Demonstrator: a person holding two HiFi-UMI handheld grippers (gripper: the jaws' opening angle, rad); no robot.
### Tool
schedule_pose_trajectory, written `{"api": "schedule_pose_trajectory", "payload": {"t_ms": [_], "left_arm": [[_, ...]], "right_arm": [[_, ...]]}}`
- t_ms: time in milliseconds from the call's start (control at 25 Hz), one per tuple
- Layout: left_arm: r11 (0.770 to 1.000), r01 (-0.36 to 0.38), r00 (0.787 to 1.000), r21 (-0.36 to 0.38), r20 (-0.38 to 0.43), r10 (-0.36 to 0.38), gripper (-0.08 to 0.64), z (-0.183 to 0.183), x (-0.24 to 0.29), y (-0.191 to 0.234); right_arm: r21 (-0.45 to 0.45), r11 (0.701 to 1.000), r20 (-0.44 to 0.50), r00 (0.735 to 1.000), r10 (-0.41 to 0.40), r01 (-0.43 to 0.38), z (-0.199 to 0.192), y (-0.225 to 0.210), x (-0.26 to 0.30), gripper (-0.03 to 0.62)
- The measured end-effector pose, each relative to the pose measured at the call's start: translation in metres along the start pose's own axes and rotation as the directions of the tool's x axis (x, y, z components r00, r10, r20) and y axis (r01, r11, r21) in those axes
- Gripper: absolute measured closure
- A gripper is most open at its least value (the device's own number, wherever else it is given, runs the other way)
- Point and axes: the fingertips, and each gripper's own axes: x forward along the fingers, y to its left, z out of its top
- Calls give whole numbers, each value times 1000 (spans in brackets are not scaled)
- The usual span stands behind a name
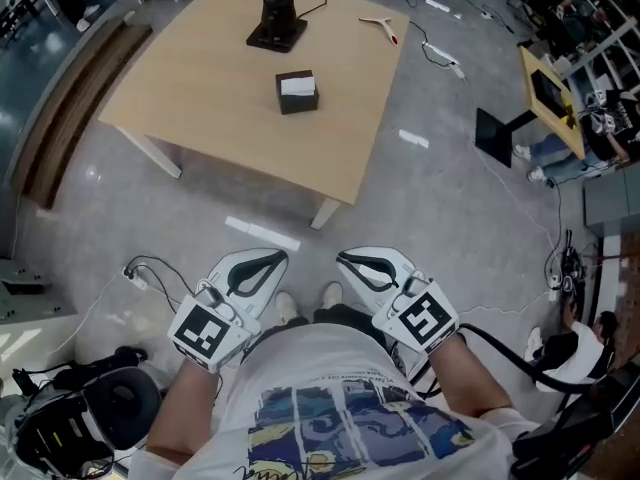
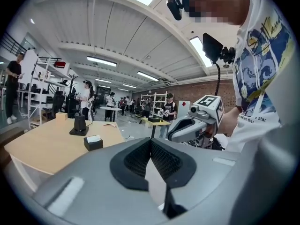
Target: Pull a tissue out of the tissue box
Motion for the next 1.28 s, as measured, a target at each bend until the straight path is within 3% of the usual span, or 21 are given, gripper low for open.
{"api": "schedule_pose_trajectory", "payload": {"t_ms": [120,240,440,760,960,1280], "left_arm": [[1000,2,1000,-15,1,-2,548,-7,-6,9],[1000,-7,1000,15,13,7,548,-14,-10,13],[999,-14,1000,-37,-1,14,538,-16,-2,32],[998,-38,999,-39,-31,37,538,-3,42,74],[998,-42,997,46,-56,45,538,5,88,101],[997,-68,994,34,-87,71,537,27,152,129]], "right_arm": [[3,1000,-9,1000,-2,2,0,6,20,580],[5,1000,-16,1000,10,-10,3,11,34,580],[16,999,-33,999,41,-40,2,-2,49,580],[22,998,-39,997,67,-66,8,-68,76,580],[15,996,-17,996,87,-86,13,-116,85,580],[-18,994,-2,995,104,-104,4,-190,91,575]]}}
